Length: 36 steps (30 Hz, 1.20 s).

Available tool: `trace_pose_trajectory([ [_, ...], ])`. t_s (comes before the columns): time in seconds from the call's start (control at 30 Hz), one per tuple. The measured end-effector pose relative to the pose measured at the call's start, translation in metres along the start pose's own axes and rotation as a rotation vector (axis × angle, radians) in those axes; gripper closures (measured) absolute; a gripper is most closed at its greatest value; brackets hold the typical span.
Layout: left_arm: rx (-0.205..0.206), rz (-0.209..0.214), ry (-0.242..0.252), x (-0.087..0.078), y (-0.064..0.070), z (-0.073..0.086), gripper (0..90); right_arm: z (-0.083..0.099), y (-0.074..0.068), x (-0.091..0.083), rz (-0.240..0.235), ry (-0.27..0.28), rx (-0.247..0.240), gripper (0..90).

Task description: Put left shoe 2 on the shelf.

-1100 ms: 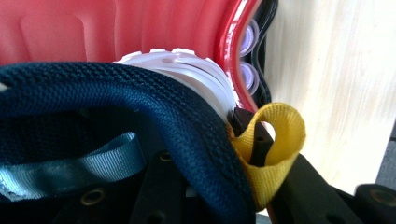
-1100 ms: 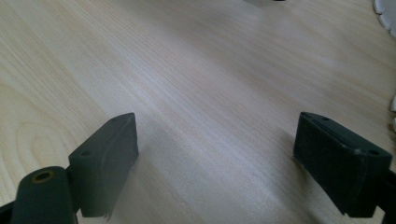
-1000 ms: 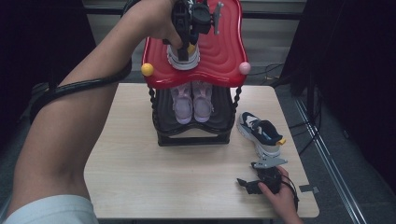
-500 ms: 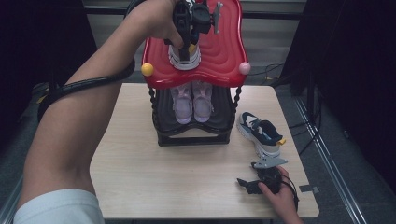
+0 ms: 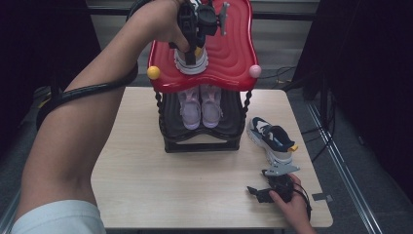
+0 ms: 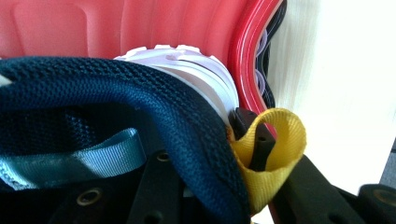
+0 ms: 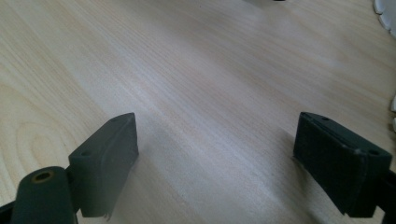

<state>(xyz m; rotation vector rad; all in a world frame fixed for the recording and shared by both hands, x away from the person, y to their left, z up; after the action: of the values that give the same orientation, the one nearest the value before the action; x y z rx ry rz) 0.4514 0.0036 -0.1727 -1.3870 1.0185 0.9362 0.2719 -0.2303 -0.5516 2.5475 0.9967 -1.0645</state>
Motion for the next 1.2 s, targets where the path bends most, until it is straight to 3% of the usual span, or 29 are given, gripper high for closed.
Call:
trace_pose_trajectory([
  [0.13,-0.006,-0.002,0.006,0.0004,0.0007,0.0004,72.1,0.0,0.0,0.0,0.0,0.0,-0.001,13.4],
  [0.3,-0.046,0.001,0.02,-0.0004,0.0005,0.0007,71.2,0.0,0.0,0.0,0.0,0.0,0.0,13.4],
  [0.7,-0.055,-0.008,0.022,-0.0027,-0.0013,0.0012,68.0,0.0,0.0001,0.0,0.0,0.0,-0.001,13.5],
  [0.77,-0.041,-0.013,0.019,-0.0032,-0.0024,0.0011,67.4,0.0,0.0001,0.0,0.0,0.0,-0.001,13.4],
  [0.87,-0.068,-0.012,0.02,-0.0036,-0.0025,0.0018,66.0,0.0,0.0,0.0,0.0,0.0,0.0,13.4],
  [1.07,-0.066,-0.016,0.013,-0.0047,-0.0031,0.0029,64.1,0.0,0.0,0.0,0.0,0.0,0.0,13.4],
  [1.2,-0.036,-0.018,0.012,-0.0057,-0.0034,0.0031,65.8,0.0,0.0,0.0,0.0,0.0,0.0,13.5],
])
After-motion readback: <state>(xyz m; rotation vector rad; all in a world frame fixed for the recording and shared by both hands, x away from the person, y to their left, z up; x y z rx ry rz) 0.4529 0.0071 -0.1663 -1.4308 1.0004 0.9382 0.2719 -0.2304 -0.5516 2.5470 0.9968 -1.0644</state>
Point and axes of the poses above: each handheld gripper's, and its own axes: x roughly forward along the jaws, z roughly out of its underside, y roughly to its right, the point moved 6 cm from there along x, roughly forward along the jaws, and after that the axes turned 3 degrees about -z, right-handed, at the moved point
